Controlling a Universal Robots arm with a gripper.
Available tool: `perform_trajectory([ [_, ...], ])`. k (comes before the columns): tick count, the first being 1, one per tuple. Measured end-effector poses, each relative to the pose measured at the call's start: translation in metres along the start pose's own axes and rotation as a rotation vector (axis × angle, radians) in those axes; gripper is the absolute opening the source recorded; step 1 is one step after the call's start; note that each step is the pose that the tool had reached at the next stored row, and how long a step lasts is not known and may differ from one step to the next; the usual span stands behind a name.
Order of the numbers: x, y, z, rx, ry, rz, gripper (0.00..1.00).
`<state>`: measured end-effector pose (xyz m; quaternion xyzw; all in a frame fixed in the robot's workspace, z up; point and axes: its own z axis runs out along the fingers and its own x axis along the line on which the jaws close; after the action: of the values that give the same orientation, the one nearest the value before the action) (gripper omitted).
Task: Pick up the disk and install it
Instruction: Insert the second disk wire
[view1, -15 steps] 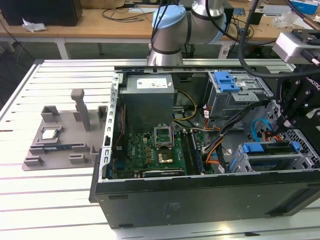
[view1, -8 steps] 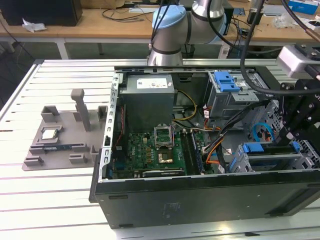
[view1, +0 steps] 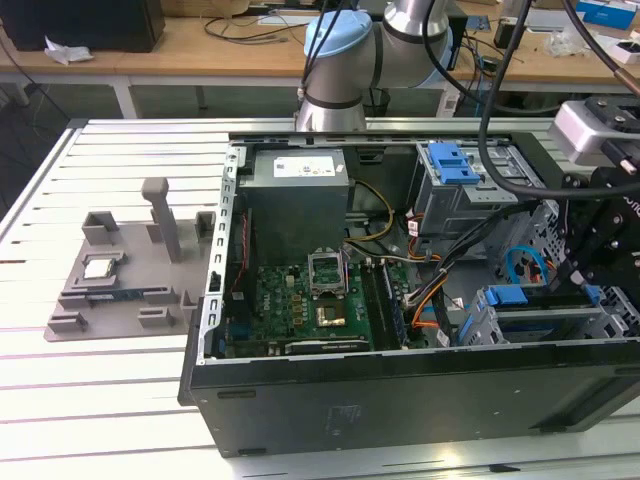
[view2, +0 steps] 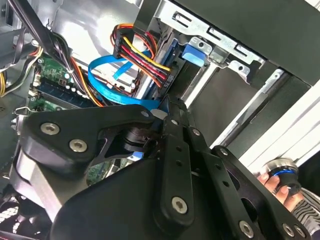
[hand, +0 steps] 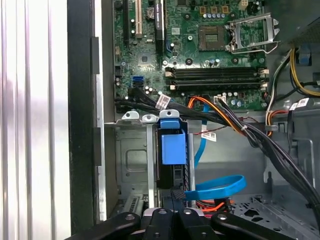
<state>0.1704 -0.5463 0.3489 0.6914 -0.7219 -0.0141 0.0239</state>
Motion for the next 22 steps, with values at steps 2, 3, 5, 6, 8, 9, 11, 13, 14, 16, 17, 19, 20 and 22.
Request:
perform_trajectory([
  [2,-0.0008,0.0000,0.0011,-0.0001,-0.0003,0.005,0.10],
  [3,-0.0014,0.0000,0.0015,-0.0001,-0.0005,0.006,0.10],
  [5,-0.0030,0.0000,0.0020,-0.0001,-0.0006,0.007,0.10],
  [6,-0.0041,0.0001,0.0021,-0.0002,-0.0006,0.007,0.10],
  [8,-0.0069,0.0002,0.0021,-0.0001,-0.0003,0.008,0.10],
  [9,-0.0077,0.0002,0.0021,-0.0001,-0.0001,0.008,0.10],
  [11,-0.0097,0.0002,0.0037,-0.0001,-0.0006,0.007,0.10],
  [13,-0.0107,0.0002,0.0046,-0.0001,-0.0006,0.007,0.10],
  [14,-0.0107,0.0002,0.0046,-0.0001,-0.0005,0.008,0.10],
  [16,-0.0109,0.0002,0.0048,-0.0001,-0.0005,0.008,0.10],
  [17,-0.0110,0.0002,0.0048,-0.0001,-0.0005,0.008,0.10],
  [19,-0.0112,0.0002,0.0050,-0.0001,-0.0005,0.008,0.11],
  [20,-0.0112,0.0002,0.0050,-0.0001,-0.0004,0.008,0.11],
  [22,-0.0112,0.0004,0.0019,-0.0001,-0.0005,0.007,0.16],
])
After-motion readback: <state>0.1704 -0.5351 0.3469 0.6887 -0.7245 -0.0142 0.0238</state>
